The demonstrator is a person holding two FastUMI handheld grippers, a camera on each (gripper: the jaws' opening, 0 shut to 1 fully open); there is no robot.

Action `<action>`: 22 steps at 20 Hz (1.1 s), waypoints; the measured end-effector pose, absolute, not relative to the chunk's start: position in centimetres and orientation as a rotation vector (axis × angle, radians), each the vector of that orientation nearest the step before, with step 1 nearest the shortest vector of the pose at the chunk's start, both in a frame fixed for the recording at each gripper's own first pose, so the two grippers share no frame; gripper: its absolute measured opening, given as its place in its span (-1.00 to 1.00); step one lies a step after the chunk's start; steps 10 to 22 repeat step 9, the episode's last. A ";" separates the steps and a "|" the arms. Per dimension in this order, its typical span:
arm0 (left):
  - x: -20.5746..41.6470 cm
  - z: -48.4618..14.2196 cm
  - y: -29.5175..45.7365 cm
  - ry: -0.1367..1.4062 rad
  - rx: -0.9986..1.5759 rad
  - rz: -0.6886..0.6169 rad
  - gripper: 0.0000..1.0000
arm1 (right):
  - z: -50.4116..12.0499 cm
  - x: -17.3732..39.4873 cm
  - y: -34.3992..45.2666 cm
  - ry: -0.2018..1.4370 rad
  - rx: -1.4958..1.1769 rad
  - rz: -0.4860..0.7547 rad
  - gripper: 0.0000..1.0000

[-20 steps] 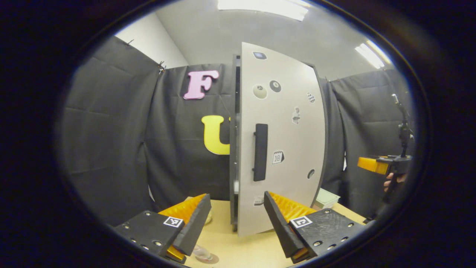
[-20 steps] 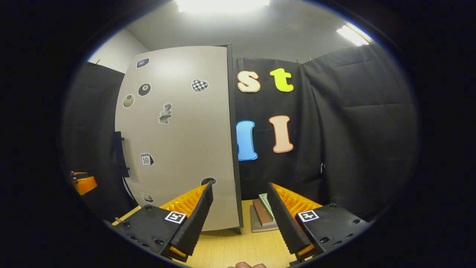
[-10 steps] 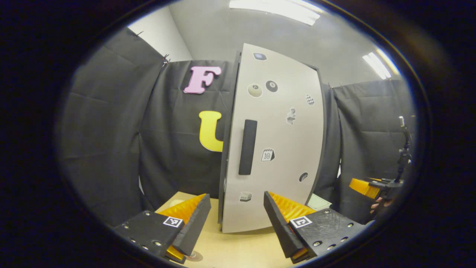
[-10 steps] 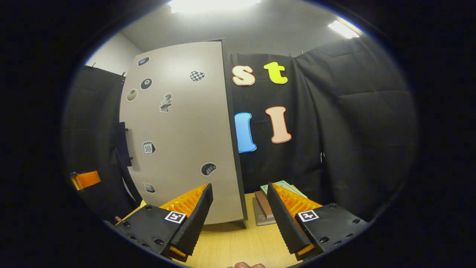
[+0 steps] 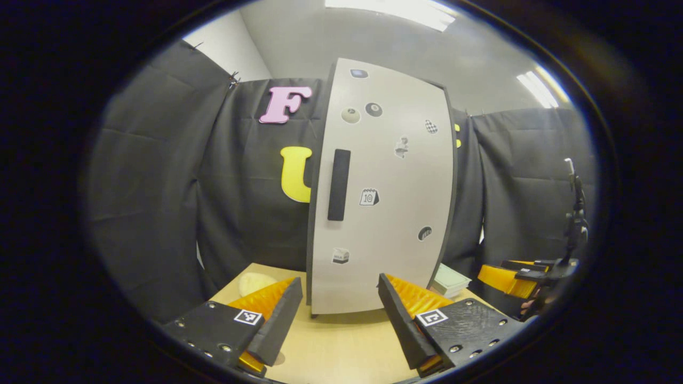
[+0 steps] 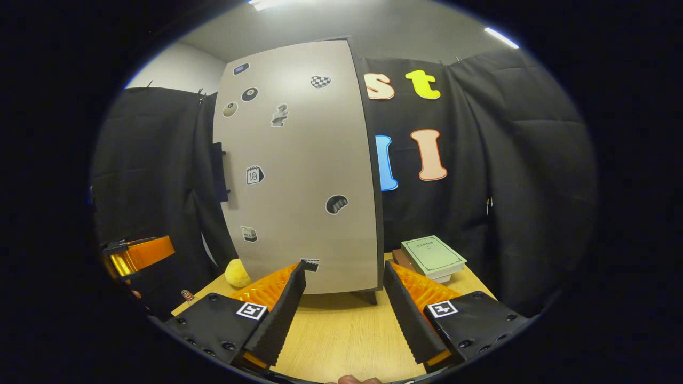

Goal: Open the cabinet door with the right hand, grasp the bottle in the cabinet with the left hand and place it on the coaster, then close the cabinet door with the right hand.

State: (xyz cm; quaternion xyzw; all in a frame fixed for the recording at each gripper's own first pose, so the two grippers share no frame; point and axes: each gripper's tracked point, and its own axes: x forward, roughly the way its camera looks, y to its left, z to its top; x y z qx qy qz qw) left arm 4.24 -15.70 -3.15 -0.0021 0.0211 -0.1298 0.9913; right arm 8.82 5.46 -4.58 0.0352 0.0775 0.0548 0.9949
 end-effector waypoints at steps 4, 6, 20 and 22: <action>3.2 -2.7 -15.3 0.029 0.010 -0.292 0.77 | -4.2 8.0 4.8 0.144 0.088 0.053 0.87; 2.5 -2.6 -14.3 0.022 0.024 -0.298 0.72 | -4.1 7.6 4.7 0.143 0.096 0.033 0.87; 1.5 -2.9 -13.3 0.025 0.026 -0.282 0.72 | -4.2 6.6 4.5 0.154 0.100 0.030 0.87; 1.5 -2.9 -13.3 0.025 0.026 -0.282 0.72 | -4.2 6.6 4.5 0.154 0.100 0.030 0.87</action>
